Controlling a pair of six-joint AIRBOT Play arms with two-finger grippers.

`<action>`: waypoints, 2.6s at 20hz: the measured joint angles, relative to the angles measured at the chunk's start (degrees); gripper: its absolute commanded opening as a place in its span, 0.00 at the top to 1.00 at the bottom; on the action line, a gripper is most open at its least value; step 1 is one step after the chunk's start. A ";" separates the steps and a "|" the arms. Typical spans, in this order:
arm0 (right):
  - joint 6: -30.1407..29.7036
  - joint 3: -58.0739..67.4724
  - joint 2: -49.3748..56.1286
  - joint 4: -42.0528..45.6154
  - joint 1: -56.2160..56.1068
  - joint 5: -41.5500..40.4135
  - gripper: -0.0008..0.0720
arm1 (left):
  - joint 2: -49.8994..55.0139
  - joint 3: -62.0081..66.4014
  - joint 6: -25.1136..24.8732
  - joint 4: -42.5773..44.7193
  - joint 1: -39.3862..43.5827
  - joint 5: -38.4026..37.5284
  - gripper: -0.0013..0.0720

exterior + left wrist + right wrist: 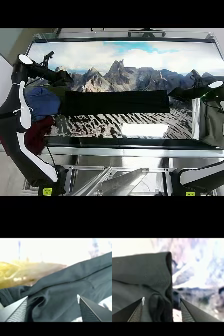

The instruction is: Fold the shirts.

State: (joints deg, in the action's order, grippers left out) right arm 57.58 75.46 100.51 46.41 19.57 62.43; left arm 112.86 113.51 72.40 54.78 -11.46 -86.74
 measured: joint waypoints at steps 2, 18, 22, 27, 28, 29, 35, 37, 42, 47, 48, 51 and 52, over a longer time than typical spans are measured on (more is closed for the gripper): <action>-0.28 0.33 2.34 -1.36 -0.04 1.25 0.26 | 0.15 1.97 0.72 -1.16 0.13 -1.36 0.02; 2.67 16.02 1.27 -5.66 -3.58 19.91 0.95 | 0.42 -6.47 1.14 -16.50 14.88 3.04 0.98; 8.07 20.94 -5.60 -9.35 -4.13 25.59 0.95 | 3.76 -10.32 2.84 -16.74 27.17 15.43 0.98; 12.22 22.40 -11.30 -13.51 -6.86 28.13 0.95 | 11.76 -5.22 6.05 -16.90 39.34 25.64 0.98; 12.83 22.47 -11.76 -13.88 -7.54 28.26 0.95 | 12.92 -3.39 6.69 -16.90 40.46 25.94 0.98; 13.22 22.53 -12.09 -14.14 -8.13 28.39 0.95 | 13.81 -1.27 7.26 -16.90 41.16 25.62 0.98; 15.37 22.64 -12.79 -14.27 -9.92 28.02 0.95 | 6.91 2.54 7.93 -16.90 33.86 13.40 0.98; 16.44 22.64 -12.83 -13.97 -10.95 26.99 0.95 | 0.48 0.66 6.51 -16.92 27.69 6.62 0.95; 17.49 22.12 -11.50 -15.43 -23.28 15.61 0.95 | -16.46 -2.64 0.11 -30.18 11.56 -2.27 0.95; 14.49 21.86 -1.07 -15.91 -47.71 -11.26 0.54 | -28.15 -3.50 -5.14 -46.36 -0.37 -5.57 0.95; 13.20 21.86 2.01 -15.96 -52.06 -16.74 0.35 | -29.75 -3.58 -5.64 -47.78 -1.99 -6.03 0.95; 12.70 21.79 9.68 -16.17 -60.65 -27.76 0.36 | -32.98 -3.67 -6.75 -49.92 -5.07 -7.32 0.95; 12.90 21.84 10.51 -16.26 -61.20 -28.96 0.37 | -33.53 -3.69 -6.97 -50.36 -5.60 -7.48 0.95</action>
State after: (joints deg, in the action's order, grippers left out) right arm 70.48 97.30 111.02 30.15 -41.63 33.47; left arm 79.33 109.82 65.43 4.43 -17.06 -94.21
